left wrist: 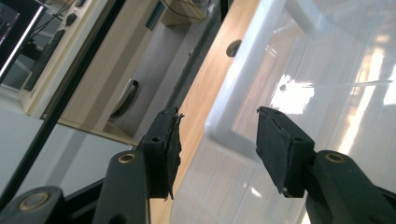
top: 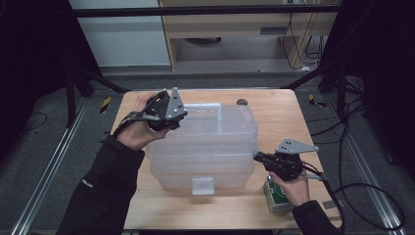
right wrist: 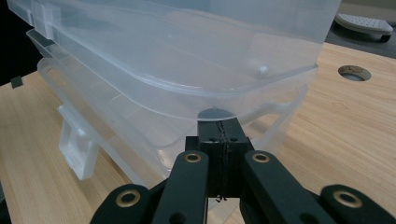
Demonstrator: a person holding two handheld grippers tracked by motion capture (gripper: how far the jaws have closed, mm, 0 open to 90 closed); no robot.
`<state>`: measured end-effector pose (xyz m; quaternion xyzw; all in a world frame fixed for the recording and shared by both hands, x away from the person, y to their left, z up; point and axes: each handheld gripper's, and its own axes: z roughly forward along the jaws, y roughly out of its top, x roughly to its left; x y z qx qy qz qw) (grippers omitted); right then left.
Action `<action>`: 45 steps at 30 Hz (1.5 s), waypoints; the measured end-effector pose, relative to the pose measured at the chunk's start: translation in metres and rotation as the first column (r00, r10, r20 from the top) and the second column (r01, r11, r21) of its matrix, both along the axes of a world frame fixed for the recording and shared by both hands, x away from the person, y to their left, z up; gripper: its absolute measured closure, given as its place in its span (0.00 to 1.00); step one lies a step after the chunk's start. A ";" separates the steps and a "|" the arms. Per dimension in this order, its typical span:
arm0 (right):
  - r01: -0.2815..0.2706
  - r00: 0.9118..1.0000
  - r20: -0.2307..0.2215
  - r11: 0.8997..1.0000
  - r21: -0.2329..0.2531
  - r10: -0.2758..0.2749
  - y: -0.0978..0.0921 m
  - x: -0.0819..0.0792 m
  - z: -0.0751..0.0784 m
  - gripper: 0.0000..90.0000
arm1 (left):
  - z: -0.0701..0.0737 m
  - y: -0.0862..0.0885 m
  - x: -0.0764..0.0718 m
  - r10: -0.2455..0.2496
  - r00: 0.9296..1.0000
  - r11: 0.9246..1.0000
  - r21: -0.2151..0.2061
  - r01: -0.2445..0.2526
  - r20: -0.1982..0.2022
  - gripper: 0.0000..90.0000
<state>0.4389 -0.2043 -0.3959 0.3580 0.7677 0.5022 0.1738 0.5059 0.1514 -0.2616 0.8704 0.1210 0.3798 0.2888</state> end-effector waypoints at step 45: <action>0.008 1.000 0.001 1.000 -0.021 -0.008 0.001 0.000 0.001 1.00 | -0.093 0.163 -0.071 0.324 0.925 0.752 -0.540 -0.378 -0.197 0.91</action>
